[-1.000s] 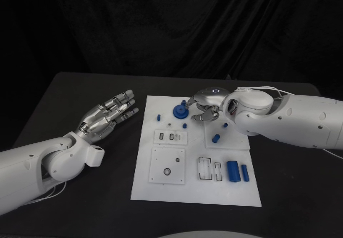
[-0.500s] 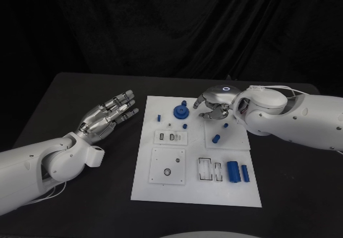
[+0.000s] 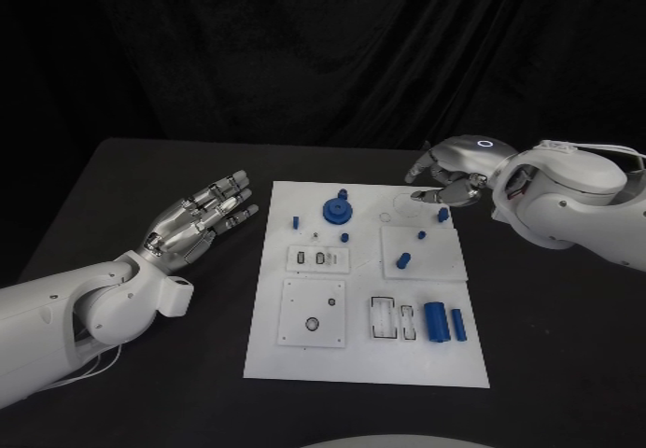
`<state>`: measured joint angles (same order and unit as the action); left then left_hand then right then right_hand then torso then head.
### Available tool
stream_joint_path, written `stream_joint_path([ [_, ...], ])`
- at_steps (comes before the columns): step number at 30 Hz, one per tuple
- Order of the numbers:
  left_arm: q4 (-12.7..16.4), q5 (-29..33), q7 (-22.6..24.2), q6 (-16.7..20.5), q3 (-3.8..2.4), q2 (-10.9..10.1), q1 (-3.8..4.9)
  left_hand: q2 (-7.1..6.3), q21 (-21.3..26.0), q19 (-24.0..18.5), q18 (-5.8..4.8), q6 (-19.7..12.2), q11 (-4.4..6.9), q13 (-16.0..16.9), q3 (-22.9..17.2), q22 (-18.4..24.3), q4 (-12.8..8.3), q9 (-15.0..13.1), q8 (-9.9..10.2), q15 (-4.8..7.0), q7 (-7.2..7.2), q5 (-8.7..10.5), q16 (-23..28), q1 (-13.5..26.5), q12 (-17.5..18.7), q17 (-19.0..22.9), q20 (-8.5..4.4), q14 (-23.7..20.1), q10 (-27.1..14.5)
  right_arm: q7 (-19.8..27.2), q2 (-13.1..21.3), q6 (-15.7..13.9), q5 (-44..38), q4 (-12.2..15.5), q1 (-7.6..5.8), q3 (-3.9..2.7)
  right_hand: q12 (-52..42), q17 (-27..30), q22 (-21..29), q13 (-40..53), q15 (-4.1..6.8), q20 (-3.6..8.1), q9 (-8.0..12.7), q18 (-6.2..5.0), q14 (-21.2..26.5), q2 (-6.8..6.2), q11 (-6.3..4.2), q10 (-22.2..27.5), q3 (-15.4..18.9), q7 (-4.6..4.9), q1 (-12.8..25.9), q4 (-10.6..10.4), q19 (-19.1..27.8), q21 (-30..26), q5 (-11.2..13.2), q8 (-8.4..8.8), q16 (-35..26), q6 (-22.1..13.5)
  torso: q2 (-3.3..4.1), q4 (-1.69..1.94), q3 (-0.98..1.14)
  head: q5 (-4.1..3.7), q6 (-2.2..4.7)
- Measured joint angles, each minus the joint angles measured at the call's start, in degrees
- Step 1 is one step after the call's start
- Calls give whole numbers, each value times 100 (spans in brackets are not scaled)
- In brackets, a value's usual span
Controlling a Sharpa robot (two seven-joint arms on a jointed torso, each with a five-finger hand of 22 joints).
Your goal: Assemble the parts on the task board
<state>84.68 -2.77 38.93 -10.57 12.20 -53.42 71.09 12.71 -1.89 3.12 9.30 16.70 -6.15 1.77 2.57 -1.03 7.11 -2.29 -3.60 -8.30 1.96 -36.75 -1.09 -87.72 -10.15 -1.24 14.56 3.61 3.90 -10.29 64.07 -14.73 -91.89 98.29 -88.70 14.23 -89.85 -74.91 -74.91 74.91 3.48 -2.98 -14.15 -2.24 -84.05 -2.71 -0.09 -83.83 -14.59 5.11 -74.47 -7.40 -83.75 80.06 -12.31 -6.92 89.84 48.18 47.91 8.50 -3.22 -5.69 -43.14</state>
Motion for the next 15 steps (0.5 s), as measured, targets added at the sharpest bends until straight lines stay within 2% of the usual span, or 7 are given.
stream_joint_path([
  [3,4,0,0,0,0,14,0,0,0,0,0,0,0,0,0,0,0,0,0,0,0,0,0,0,0,0,0,0,0,-16,279,-42,19,47,35,0,0,0,0,0,0,0,-20,0,0,0,0,0,12,-9,0,-12,0,70,20,-47,0,163,-1,0,0,-4,-19],
  [8,7,0,0,-1,0,28,-1,0,0,0,0,0,0,0,0,0,0,0,0,0,0,0,0,0,0,0,0,0,0,-16,634,-158,44,76,235,12,0,0,0,0,0,0,-16,0,0,0,0,0,78,-33,0,-78,0,137,138,-44,0,186,-1,0,0,-27,-21],
  [13,5,0,0,-2,0,44,-1,0,0,0,0,0,0,0,0,0,0,0,0,0,0,0,0,0,0,0,0,0,0,-17,843,-267,64,68,398,15,0,0,0,0,0,0,61,0,0,-63,0,0,164,-51,-32,-164,0,137,303,118,0,23,0,14,-1,-94,-14],
  [15,2,0,0,-3,0,49,-1,0,0,0,0,0,0,0,0,0,0,0,0,0,0,0,0,0,0,0,0,0,0,-23,878,-291,68,52,446,14,0,0,0,0,0,5,126,0,0,-102,-4,-4,209,-65,-70,-209,-5,70,389,249,0,-209,0,20,-2,-122,-7],
])
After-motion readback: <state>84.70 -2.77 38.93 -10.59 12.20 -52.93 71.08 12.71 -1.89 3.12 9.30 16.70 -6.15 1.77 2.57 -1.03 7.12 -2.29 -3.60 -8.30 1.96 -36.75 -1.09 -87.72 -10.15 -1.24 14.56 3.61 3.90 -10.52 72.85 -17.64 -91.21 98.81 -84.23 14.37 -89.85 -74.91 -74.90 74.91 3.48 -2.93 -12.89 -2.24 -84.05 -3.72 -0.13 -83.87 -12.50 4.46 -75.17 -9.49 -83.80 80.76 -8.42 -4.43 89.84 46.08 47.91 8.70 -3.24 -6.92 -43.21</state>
